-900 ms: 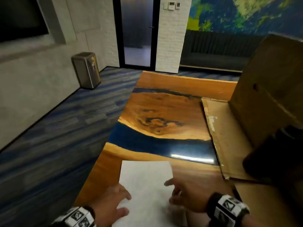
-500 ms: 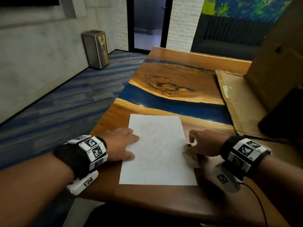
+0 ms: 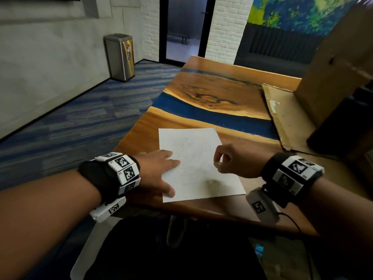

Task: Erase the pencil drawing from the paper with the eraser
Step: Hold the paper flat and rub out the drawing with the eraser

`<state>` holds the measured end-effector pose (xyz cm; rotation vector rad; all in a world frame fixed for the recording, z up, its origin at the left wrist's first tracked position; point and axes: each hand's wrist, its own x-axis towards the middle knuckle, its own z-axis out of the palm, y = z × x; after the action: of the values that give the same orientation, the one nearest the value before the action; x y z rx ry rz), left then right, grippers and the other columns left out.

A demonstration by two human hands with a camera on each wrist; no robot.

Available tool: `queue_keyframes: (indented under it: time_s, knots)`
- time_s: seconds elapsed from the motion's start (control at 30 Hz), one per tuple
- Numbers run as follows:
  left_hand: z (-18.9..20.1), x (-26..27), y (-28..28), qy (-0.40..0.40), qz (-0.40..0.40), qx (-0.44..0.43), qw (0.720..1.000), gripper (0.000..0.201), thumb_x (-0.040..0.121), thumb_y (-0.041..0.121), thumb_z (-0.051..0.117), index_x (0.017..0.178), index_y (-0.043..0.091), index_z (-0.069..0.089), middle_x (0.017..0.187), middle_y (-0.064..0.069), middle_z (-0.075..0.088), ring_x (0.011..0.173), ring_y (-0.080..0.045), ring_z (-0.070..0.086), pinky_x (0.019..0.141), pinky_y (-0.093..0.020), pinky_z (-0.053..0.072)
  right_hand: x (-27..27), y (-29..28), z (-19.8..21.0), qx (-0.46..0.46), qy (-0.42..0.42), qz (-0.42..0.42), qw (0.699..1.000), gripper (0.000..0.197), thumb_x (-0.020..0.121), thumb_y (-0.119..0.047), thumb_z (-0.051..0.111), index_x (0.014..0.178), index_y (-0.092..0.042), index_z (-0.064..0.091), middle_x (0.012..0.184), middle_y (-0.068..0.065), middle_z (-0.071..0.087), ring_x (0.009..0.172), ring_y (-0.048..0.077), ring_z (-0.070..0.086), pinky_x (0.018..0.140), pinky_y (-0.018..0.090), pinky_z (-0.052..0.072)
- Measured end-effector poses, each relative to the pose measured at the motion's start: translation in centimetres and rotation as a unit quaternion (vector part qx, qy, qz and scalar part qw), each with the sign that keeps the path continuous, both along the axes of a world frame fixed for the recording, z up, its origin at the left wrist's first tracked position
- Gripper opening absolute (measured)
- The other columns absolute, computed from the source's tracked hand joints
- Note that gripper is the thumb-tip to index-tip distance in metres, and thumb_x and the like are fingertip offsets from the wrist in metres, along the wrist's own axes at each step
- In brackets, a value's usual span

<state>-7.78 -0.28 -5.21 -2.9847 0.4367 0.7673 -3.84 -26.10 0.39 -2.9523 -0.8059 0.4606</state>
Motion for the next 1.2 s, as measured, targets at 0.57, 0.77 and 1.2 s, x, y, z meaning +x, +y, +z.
queue_keyframes:
  time_s: [0.57, 0.77, 1.2]
  knots:
    - [-0.2, 2.5, -7.0, 0.004, -0.068, 0.014, 0.998, 0.1, 0.074, 0.08, 0.061, 0.154, 0.051, 0.008, 0.167, -0.002, 0.004, 0.15, -0.032, 0.015, 0.116, -0.057, 0.027, -0.3, -0.9, -3.8, -0.028, 0.034, 0.014, 0.999, 0.019, 0.098, -0.032, 0.052, 0.111, -0.018, 0.05, 0.106, 0.005, 0.061, 0.09, 0.023, 0.054, 0.075, 0.033, 0.046]
    - [0.1, 2.6, -6.8, 0.006, -0.054, 0.03, 0.998, 0.098, 0.067, 0.085, 0.061, 0.147, 0.057, 0.013, 0.163, -0.001, 0.01, 0.144, -0.034, 0.02, 0.108, -0.061, 0.035, -1.2, 0.4, -4.7, -0.024, 0.05, 0.089, 0.994, 0.037, 0.099, -0.025, 0.051, 0.132, -0.015, 0.039, 0.12, 0.008, 0.057, 0.101, 0.026, 0.057, 0.087, 0.037, 0.051]
    - [0.6, 2.8, -6.5, 0.006, -0.071, 0.067, 0.995, 0.098, 0.063, 0.092, 0.056, 0.144, 0.061, 0.01, 0.16, -0.001, 0.01, 0.139, -0.035, 0.023, 0.103, -0.059, 0.039, -0.6, 0.9, -4.3, -0.026, 0.053, 0.094, 0.994, 0.029, 0.098, -0.021, 0.053, 0.127, -0.017, 0.046, 0.115, 0.004, 0.058, 0.099, 0.022, 0.057, 0.086, 0.037, 0.051]
